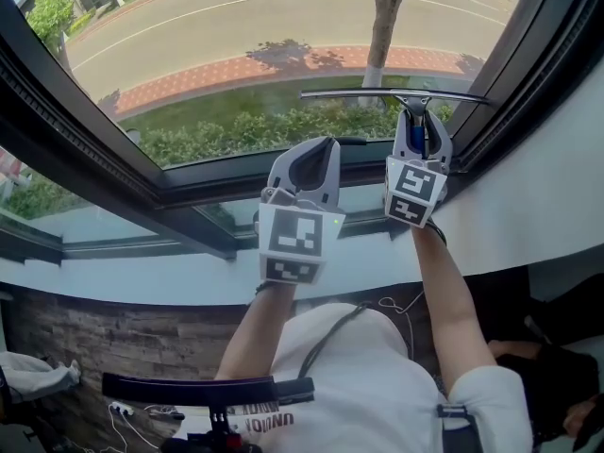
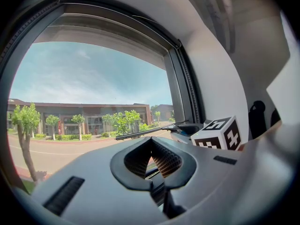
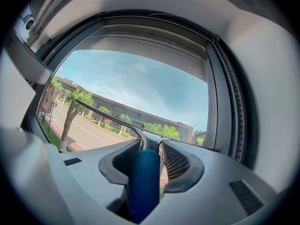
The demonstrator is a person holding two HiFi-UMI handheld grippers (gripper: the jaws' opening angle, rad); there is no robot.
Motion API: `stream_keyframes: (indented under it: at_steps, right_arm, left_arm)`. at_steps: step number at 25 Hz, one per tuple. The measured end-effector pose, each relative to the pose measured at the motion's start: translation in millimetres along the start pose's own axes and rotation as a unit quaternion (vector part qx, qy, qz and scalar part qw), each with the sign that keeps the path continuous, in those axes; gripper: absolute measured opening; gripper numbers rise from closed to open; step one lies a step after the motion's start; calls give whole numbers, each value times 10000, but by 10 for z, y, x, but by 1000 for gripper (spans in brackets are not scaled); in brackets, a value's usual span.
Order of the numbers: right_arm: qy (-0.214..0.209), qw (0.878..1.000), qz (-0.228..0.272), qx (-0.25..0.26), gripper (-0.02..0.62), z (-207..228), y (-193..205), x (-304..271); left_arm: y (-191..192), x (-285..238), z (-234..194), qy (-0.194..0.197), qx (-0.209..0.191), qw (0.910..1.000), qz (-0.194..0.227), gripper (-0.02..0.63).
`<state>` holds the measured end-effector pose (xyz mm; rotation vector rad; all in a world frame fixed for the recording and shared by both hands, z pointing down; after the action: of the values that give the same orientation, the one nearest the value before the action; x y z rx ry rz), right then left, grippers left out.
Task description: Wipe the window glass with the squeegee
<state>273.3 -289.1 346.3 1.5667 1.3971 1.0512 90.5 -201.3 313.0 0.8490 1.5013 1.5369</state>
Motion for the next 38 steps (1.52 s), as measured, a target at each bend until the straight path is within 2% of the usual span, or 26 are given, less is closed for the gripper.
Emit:
stream_keyframes:
  at_steps: [13, 38]
  right_arm:
    - [-127, 9995, -266, 132, 150, -90, 252, 23]
    - [-188, 9990, -381, 139, 150, -134, 383, 31]
  left_arm:
    - [64, -34, -13, -10, 36, 10000, -80, 3]
    - [76, -44, -45, -66, 29, 9999, -121, 3]
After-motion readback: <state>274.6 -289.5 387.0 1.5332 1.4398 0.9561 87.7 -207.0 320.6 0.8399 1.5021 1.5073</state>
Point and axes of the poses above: the fingertips, and each gripper's own axes: x backward along the fingers, z to its right, y out of its underside, the point moved 7 cm from there along x, backward along the fingers, and after that the axes turned 3 degrees about x, right-handed, at the moved point
